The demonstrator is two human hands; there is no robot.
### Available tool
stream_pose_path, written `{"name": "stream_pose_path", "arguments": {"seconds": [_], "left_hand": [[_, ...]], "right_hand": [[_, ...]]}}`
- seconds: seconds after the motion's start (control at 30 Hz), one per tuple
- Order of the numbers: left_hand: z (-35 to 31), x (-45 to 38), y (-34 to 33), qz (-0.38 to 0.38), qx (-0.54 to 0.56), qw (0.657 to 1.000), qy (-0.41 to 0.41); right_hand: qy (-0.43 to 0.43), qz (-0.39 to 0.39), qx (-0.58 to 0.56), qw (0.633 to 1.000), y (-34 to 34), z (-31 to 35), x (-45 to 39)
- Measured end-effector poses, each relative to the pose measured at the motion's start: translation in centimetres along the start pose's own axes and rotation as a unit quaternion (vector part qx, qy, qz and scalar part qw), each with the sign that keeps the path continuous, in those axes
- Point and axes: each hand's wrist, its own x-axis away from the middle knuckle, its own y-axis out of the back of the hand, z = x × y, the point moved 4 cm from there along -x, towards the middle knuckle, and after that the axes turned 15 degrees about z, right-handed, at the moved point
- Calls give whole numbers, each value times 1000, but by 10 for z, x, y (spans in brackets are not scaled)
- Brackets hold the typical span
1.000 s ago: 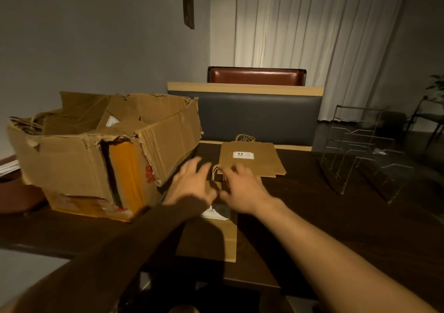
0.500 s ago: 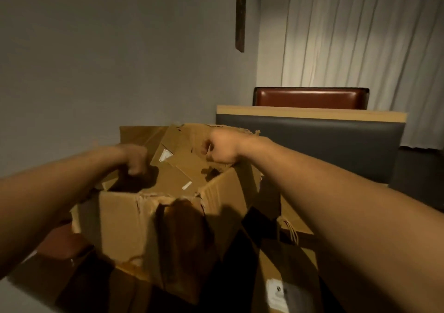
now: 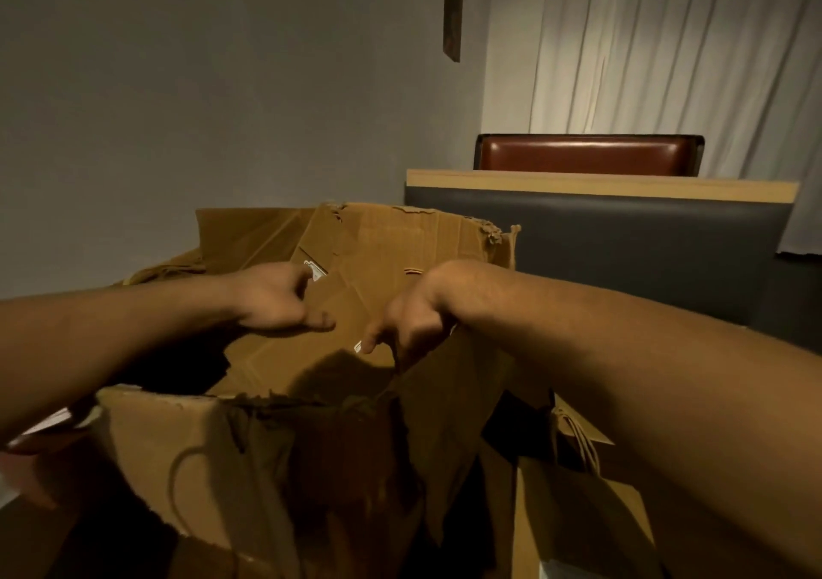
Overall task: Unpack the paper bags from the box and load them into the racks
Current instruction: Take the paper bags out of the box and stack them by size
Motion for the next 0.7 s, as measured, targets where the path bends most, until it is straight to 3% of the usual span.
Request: {"name": "stream_pose_path", "arguments": {"seconds": [0.1, 0.2, 0.23, 0.3, 0.37, 0.5, 0.57, 0.63, 0.7], "left_hand": [[-6, 2, -14, 115, 153, 981, -41], [-15, 6, -24, 155, 182, 968, -75], [-17, 7, -24, 133, 138, 978, -77], [-19, 9, -17, 48, -71, 995, -45], [-24, 10, -13, -23, -208, 978, -23], [-29, 17, -18, 30, -97, 995, 15], [-30, 19, -15, -4, -86, 996, 3], [-27, 20, -7, -56, -91, 994, 7], [-15, 14, 6, -94, -77, 991, 48]], "right_hand": [[15, -36, -6, 999, 1, -3, 1], [16, -74, 25, 997, 4, -1, 2], [15, -76, 34, 996, 3, 0, 2], [13, -79, 39, 996, 1, 1, 6], [16, -101, 27, 994, 0, 0, 11], [74, -233, -33, 969, 8, 0, 21], [100, -272, -55, 956, 11, 2, 24], [102, -215, -53, 970, 6, 3, 20], [80, -109, -24, 990, -3, 3, 12]]}}
